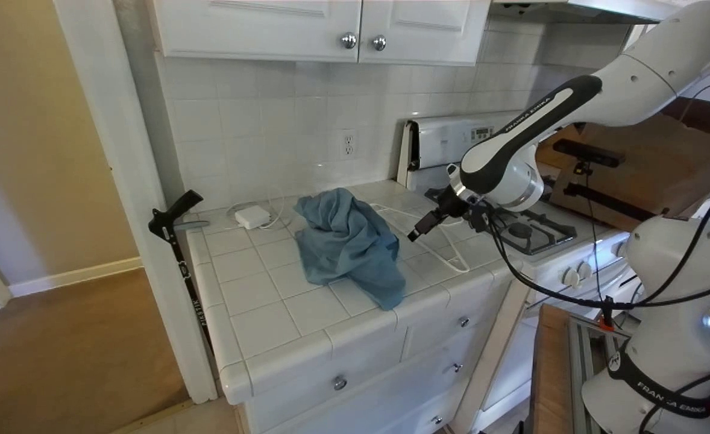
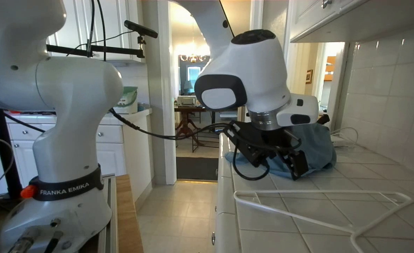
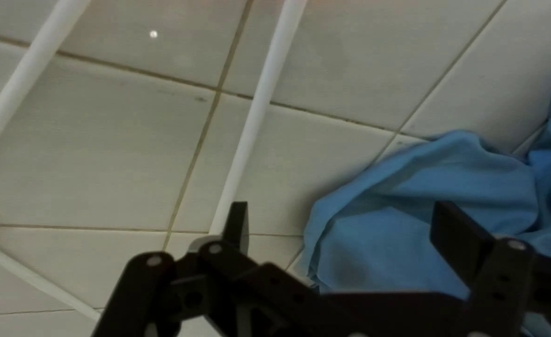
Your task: Put the blue object on the coat hanger
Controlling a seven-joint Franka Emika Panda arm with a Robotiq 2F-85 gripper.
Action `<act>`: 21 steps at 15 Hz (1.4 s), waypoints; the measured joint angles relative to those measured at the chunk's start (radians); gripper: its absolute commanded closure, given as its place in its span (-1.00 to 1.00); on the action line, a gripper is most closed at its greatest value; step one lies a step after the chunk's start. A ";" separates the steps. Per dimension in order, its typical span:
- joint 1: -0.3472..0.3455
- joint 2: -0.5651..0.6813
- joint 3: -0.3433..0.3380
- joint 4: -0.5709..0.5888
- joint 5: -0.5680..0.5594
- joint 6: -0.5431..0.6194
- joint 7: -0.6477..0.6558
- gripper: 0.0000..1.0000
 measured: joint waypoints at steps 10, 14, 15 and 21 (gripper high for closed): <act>0.100 -0.152 -0.158 0.034 -0.323 0.073 0.105 -1.00; 0.130 -0.186 -0.208 0.043 -0.425 0.073 0.145 -1.00; 0.135 -0.192 -0.216 0.045 -0.442 0.073 0.150 -1.00; 0.163 -0.217 -0.251 0.062 -0.502 0.073 0.175 -1.00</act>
